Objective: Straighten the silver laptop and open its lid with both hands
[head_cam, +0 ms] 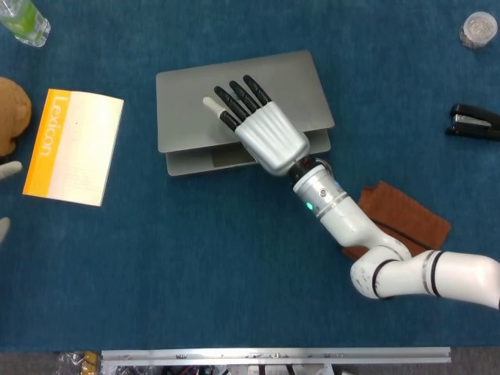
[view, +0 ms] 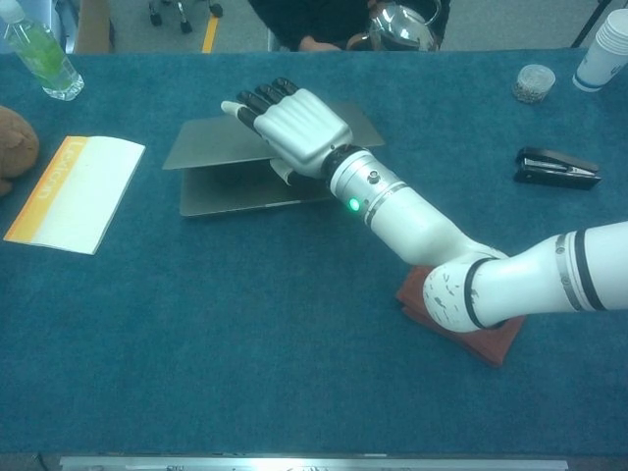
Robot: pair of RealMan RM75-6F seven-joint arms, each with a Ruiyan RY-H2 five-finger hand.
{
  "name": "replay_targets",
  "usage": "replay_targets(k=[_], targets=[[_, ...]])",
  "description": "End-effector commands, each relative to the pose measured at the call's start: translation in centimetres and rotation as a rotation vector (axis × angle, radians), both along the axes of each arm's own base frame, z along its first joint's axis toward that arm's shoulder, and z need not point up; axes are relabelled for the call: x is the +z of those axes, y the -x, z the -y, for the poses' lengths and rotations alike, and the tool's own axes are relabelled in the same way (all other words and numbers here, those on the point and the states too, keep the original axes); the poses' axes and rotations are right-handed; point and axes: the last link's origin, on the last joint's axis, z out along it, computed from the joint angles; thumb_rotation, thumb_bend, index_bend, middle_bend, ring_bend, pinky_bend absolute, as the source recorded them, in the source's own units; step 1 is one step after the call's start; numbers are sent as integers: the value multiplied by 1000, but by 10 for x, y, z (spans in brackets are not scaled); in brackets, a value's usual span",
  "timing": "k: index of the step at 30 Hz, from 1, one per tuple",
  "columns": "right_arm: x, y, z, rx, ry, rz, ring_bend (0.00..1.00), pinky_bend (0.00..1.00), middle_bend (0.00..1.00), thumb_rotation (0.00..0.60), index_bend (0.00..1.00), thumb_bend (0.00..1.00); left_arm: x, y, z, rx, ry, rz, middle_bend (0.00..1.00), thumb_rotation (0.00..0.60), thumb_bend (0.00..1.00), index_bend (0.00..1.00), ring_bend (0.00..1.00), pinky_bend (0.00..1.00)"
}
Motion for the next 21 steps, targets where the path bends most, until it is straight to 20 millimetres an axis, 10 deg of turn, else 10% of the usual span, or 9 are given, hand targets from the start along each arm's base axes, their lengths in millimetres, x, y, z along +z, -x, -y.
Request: replay_targets(k=[1,21], targets=[[1,-3,4,3,10,-3,0,65,54,600,0,467,-5,-2,-2,-14,38,4,138,600,396,166,55,127],[7,-26,21,31,62,-16,0,65,54,600,0,468,-52,-37,-37,-223,275,5,114,600,396,166,54,127]])
